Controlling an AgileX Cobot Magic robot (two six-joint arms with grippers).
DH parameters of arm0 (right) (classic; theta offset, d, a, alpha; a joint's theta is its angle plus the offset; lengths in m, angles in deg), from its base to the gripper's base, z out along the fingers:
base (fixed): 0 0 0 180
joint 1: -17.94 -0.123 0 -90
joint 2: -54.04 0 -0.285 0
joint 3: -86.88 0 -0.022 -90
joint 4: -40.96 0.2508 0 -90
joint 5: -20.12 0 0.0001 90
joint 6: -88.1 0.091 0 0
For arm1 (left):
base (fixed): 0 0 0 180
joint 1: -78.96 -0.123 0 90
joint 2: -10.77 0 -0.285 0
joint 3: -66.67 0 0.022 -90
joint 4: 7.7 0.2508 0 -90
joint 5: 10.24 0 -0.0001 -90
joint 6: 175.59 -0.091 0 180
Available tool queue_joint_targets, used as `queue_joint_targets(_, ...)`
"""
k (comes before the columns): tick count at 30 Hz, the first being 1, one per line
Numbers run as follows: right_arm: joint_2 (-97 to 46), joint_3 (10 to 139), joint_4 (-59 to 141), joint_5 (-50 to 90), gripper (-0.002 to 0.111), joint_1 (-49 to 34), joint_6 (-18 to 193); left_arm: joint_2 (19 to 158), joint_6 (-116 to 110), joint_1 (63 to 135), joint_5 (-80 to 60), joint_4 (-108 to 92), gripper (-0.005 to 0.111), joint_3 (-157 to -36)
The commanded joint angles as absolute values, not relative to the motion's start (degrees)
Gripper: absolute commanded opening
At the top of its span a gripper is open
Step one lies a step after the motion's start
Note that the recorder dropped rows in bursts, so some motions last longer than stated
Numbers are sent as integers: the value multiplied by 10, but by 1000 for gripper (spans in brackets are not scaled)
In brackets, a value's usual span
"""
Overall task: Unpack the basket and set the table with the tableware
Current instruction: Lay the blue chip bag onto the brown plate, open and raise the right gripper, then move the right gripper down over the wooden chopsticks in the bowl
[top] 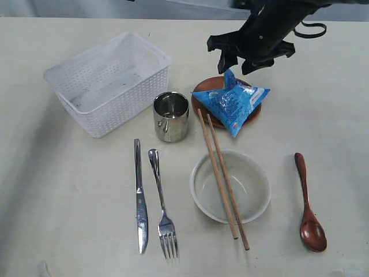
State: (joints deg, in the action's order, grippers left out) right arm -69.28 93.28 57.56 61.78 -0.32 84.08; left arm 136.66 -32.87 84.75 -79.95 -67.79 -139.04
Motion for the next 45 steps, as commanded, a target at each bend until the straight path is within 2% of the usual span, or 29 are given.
queue_joint_targets(1, -673, 936, 576, 633, 30, 17, 844, 1358, -332, 847, -802, -675, 0, -1391)
queue_joint_targets(3, -670, 936, 578, 660, 7, 24, 840, 1358, -332, 847, -802, -669, 0, -1391)
queue_joint_targets(4, -667, 936, 578, 671, 0, 25, 835, 1358, -330, 847, -802, -664, 0, -1391)
queue_joint_targets(11, -665, 932, 652, 719, 0, 28, 740, 1358, -328, 847, -802, -660, 0, -1391)
queue_joint_targets(18, -696, 894, 673, 672, 0, 28, 726, 1358, -321, 847, -802, -660, 0, -1391)
queue_joint_targets(30, -725, 911, 741, 616, 0, 28, 696, 1358, -307, 858, -802, -656, 0, -1391)
queue_joint_targets(41, -627, 929, 713, 671, 0, 29, 704, 1358, -245, 926, -802, -406, 0, -1381)
queue_joint_targets(45, -545, 840, 691, 675, 0, 29, 701, 1348, -256, 958, -802, -378, 0, -1343)
